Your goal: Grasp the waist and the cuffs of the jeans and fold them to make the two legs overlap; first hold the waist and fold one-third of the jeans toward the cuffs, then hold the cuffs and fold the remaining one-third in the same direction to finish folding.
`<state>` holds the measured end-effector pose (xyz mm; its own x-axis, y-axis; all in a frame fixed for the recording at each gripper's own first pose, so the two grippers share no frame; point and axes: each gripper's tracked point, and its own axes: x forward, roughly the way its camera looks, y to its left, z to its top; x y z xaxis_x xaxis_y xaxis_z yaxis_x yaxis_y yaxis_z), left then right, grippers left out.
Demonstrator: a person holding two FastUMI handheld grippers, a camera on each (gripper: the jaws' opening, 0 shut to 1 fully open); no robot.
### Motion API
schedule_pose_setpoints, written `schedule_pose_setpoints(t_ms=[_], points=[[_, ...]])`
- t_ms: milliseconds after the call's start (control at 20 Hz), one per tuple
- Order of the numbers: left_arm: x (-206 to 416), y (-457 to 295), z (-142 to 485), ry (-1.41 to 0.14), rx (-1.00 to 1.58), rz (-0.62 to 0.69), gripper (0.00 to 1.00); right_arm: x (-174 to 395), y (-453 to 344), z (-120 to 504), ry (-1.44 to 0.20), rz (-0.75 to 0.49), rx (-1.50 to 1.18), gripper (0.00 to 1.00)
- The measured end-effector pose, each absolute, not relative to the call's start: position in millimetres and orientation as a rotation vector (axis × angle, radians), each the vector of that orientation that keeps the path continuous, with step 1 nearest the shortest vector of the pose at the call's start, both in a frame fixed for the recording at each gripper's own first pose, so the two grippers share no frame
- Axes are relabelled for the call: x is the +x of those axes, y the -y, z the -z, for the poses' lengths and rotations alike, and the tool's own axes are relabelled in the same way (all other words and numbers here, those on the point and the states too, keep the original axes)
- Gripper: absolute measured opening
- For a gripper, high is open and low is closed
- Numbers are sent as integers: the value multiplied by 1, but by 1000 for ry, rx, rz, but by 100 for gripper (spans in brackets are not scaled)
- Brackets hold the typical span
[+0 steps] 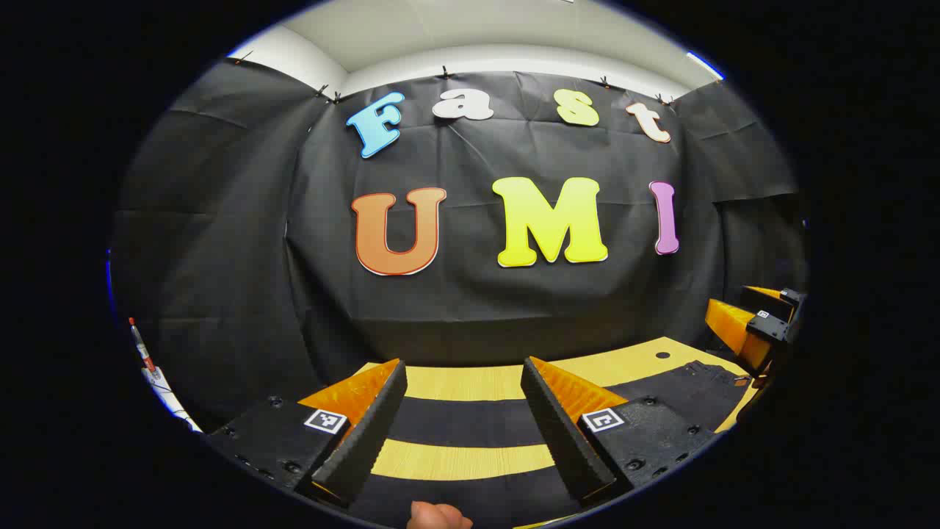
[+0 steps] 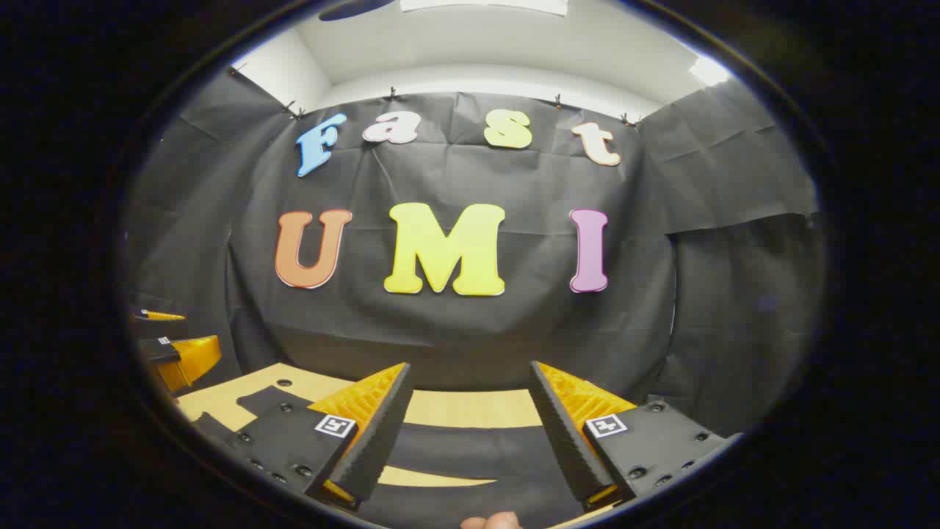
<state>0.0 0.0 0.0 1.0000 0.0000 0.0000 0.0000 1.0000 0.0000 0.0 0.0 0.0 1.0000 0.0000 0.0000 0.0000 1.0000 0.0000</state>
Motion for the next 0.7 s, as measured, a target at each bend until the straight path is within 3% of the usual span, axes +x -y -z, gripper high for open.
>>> schedule_pose_setpoints(t_ms=[700], points=[[-6,11,2,22,41,6,100,1,0,2,3,-51,-1,97]])
